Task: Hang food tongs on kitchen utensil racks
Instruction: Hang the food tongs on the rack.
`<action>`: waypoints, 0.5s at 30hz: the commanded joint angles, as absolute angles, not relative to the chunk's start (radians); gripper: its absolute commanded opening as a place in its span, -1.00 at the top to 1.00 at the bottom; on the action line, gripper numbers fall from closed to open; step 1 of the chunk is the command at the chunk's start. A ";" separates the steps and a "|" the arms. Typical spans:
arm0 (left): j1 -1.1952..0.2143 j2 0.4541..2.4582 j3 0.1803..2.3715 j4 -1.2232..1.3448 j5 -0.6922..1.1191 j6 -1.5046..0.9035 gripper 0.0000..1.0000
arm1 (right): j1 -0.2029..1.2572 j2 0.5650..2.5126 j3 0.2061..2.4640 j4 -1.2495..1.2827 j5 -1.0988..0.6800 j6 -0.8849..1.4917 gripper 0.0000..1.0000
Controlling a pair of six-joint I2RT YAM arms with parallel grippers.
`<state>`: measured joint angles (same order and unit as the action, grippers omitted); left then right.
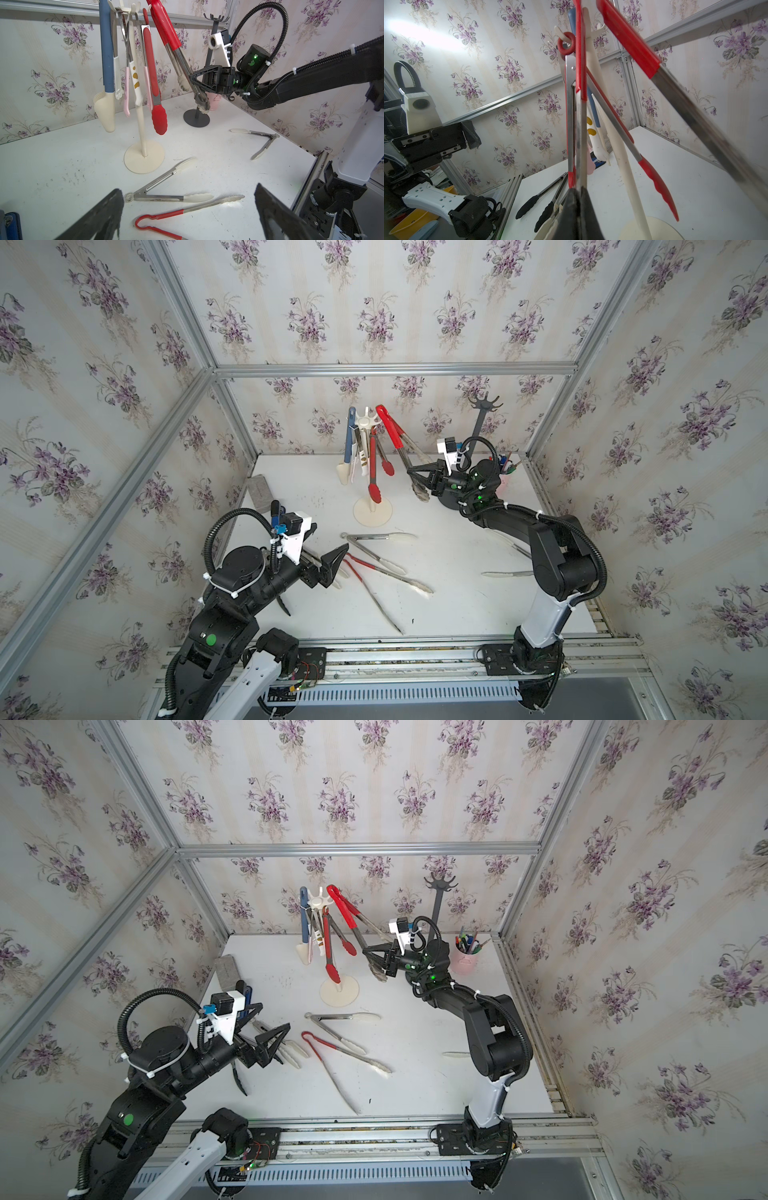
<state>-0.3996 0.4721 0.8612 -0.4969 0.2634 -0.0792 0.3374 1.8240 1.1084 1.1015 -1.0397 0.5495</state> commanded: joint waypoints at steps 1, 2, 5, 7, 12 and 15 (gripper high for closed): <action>-0.399 0.474 0.864 -0.483 0.269 -0.075 -0.99 | 0.337 1.809 1.105 1.166 -1.049 0.543 1.00; -0.399 0.475 0.864 -0.482 0.269 -0.076 -0.99 | 0.337 1.808 1.102 1.173 -1.051 0.544 1.00; -0.399 0.476 0.862 -0.482 0.272 -0.078 -0.99 | 0.337 1.804 1.094 1.174 -1.058 0.545 1.00; -0.399 0.476 0.862 -0.483 0.273 -0.077 -0.99 | 0.337 1.802 1.088 1.174 -1.063 0.542 1.00; -0.399 0.476 0.862 -0.483 0.277 -0.079 -0.99 | 0.337 1.797 1.078 1.150 -1.072 0.524 1.00; -0.399 0.473 0.860 -0.482 0.277 -0.082 -0.99 | 0.337 1.793 1.069 1.126 -1.075 0.505 1.00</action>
